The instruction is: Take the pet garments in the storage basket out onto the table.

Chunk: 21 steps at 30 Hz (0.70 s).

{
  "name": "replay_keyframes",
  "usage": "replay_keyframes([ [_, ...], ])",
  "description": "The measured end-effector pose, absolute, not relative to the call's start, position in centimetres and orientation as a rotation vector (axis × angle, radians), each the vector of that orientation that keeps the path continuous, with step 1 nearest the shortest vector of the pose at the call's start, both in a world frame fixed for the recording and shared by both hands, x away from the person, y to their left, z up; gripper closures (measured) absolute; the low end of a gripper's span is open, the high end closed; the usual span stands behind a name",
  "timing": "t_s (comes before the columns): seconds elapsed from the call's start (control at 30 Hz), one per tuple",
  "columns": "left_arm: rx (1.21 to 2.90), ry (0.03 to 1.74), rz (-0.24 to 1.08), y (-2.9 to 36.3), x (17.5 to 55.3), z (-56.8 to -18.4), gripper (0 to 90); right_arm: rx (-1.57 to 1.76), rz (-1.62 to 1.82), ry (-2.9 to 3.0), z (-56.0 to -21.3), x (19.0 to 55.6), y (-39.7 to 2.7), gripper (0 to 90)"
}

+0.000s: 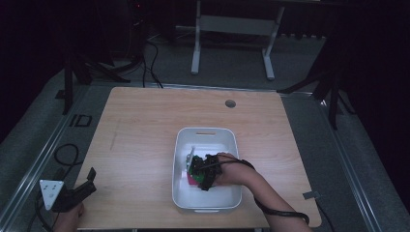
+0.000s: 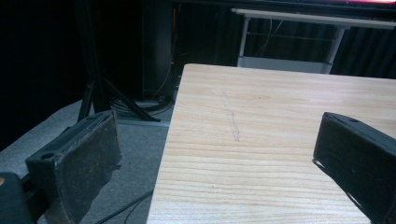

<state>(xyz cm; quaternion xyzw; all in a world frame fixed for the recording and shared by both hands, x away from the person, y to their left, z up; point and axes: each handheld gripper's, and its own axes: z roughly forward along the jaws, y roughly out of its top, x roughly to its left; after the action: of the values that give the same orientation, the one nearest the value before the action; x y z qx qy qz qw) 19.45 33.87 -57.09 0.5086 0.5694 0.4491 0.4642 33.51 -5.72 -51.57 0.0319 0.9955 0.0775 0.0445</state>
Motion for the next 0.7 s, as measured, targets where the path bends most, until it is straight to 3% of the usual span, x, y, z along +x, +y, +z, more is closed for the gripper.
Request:
replay_keyframes([
  [0.07, 1.25, 1.399, 1.103, 33.9, 19.4, -57.1, 1.2, 0.061, 0.213, 3.001, -51.9, 33.2, -5.6, 34.8],
  [0.1, 1.25, 1.398, 1.104, 33.9, 19.4, -57.1, 1.2, 0.012, 0.221, 2.93, -52.0, 32.8, -5.5, 56.4],
  [0.13, 1.25, 1.399, 1.103, 33.9, 19.4, -57.1, 1.2, 0.03, 0.245, 2.92, -51.7, 32.8, -5.6, 66.4],
  [0.2, 1.25, 1.399, 1.101, 33.9, 19.4, -57.1, 1.2, 0.064, 0.293, 2.94, -51.2, 33.2, -6.0, 73.5],
  [0.7, 1.248, 1.405, 1.102, 33.9, 19.5, -57.1, 1.2, 0.094, 0.604, 2.906, -44.4, 33.0, -8.5, 75.8],
])
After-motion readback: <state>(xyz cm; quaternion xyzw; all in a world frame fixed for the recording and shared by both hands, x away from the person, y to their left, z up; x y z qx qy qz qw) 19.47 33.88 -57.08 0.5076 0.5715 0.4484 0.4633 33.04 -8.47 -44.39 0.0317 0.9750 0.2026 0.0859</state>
